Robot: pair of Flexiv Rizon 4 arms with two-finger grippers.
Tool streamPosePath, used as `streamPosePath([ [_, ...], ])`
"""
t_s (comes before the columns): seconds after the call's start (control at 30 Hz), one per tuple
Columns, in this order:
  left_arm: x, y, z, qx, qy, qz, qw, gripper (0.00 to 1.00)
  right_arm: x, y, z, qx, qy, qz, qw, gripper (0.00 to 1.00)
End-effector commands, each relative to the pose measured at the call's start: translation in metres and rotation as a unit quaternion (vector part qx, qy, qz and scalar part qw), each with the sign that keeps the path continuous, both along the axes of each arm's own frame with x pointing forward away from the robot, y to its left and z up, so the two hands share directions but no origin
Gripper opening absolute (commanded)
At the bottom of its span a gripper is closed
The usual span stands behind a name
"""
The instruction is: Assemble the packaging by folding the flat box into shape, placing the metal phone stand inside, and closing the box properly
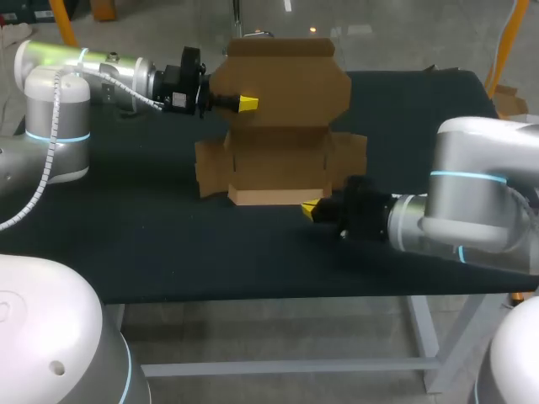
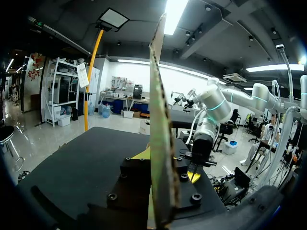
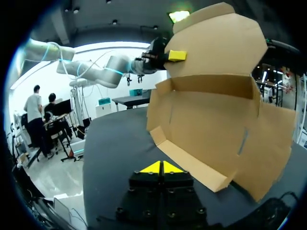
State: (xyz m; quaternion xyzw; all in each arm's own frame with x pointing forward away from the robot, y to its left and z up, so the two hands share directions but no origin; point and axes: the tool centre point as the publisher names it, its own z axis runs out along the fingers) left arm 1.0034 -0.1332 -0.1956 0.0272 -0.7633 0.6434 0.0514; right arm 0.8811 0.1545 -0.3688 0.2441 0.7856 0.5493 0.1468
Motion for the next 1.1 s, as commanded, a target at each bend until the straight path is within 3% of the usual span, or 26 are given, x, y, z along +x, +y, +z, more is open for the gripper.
streamPosePath([
  [0.03, 0.000, 0.002, -0.001, 0.000, 0.000, -0.002, 1.000, 0.00, 0.015, 0.031, -0.013, -0.012, -0.009, -0.027, 1.000, 0.00],
  [0.43, 0.000, 0.002, -0.001, 0.000, 0.000, -0.002, 1.000, 0.00, 0.040, 0.054, -0.028, -0.044, -0.013, -0.046, 0.998, 0.00],
  [1.1, 0.000, 0.002, -0.001, 0.000, 0.000, -0.002, 1.000, 0.00, 0.067, 0.062, -0.049, -0.055, -0.003, -0.057, 0.997, 0.00],
])
